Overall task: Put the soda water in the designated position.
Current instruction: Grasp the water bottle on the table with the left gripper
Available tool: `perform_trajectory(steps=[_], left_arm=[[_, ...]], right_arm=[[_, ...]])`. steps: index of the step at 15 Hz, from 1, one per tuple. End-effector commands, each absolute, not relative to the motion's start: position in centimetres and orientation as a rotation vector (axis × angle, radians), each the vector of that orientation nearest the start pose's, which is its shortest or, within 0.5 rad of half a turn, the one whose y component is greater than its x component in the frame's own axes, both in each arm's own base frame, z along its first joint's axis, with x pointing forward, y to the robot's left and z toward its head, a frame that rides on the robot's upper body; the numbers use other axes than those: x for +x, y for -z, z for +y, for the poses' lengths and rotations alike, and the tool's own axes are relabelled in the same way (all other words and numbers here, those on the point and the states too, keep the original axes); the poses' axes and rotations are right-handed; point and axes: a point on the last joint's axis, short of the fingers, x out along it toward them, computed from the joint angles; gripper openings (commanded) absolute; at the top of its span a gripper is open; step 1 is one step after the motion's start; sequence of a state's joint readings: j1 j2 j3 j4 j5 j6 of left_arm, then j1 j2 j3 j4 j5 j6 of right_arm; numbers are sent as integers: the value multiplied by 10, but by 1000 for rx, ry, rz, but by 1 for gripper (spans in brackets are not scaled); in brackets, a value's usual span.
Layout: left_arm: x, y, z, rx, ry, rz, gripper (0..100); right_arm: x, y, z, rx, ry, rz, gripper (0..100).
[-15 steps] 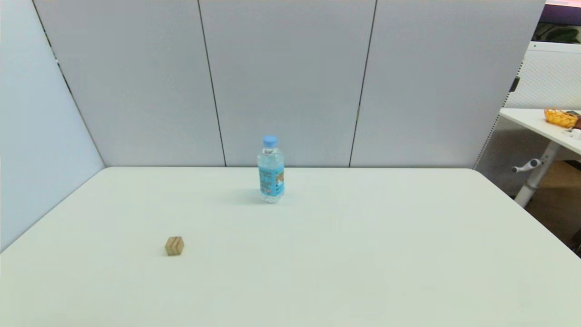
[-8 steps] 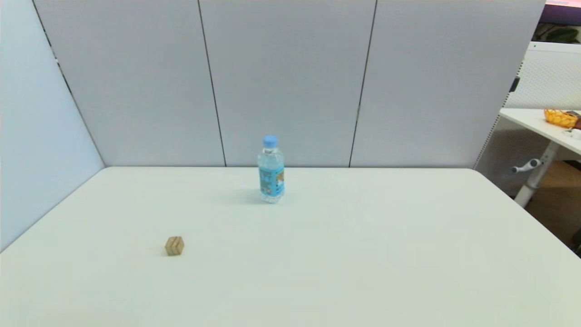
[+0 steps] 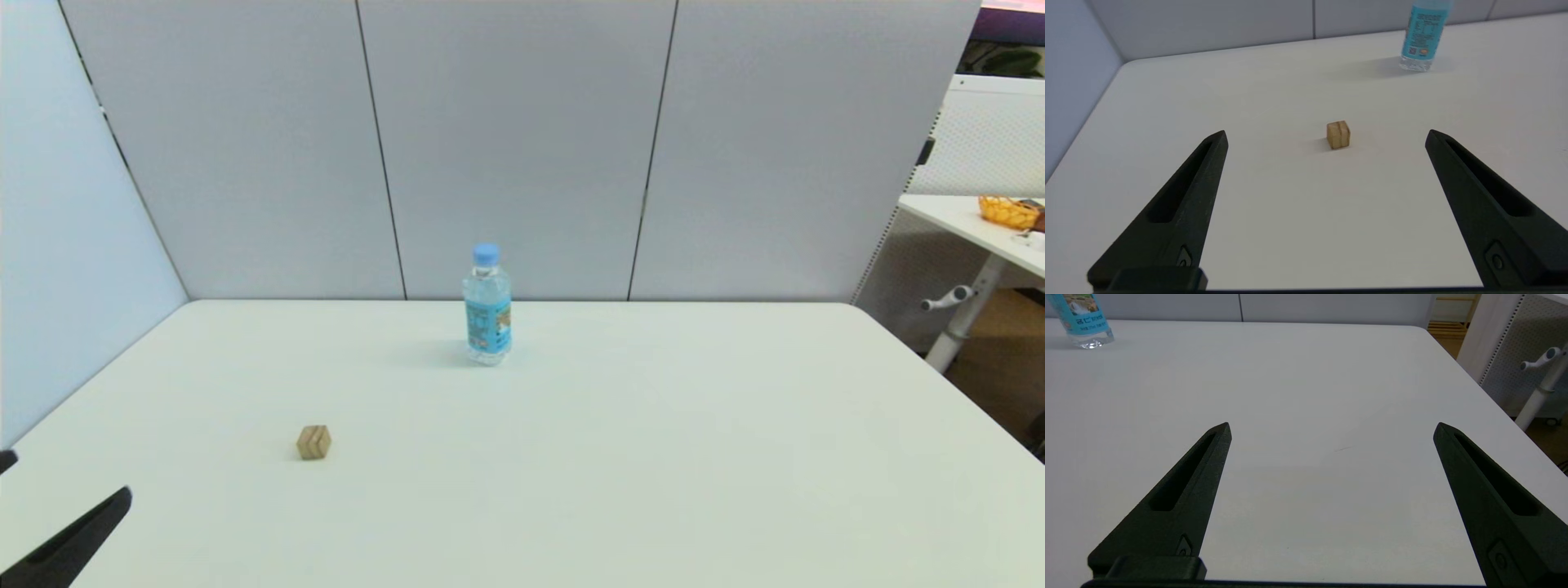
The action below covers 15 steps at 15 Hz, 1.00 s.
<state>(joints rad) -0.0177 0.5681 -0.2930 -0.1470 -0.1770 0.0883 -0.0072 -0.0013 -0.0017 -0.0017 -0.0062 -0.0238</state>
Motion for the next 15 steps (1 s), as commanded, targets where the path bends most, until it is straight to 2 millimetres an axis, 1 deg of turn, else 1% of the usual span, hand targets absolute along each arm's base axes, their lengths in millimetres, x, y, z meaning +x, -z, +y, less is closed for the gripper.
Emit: perform_trajectory(steps=[1,2,4,6,10,11,15], left_arm=[[149,-187,-23,125,367,183,100],[168,-183,-27,126,379,171,100],[194,-172,-37,126,414,200,100],[220,-160,-52,129,462,227,100],[259,-137,-80,123,533,241,100],[270,-129,-91,108,556,244,100],[309,-117,-132,55,628,208,100]], right_arm=[[-23,-76,0,-25,14,-4,100],[-23,-76,0,-25,14,-4,100],[-23,-76,0,-25,14,-4,100],[-23,-76,0,-25,14,-4,100],[-23,-76,0,-25,14,-4,100],[-23,-76,0,-25,14,-4,100],[-23,-76,0,-25,14,-4,100]])
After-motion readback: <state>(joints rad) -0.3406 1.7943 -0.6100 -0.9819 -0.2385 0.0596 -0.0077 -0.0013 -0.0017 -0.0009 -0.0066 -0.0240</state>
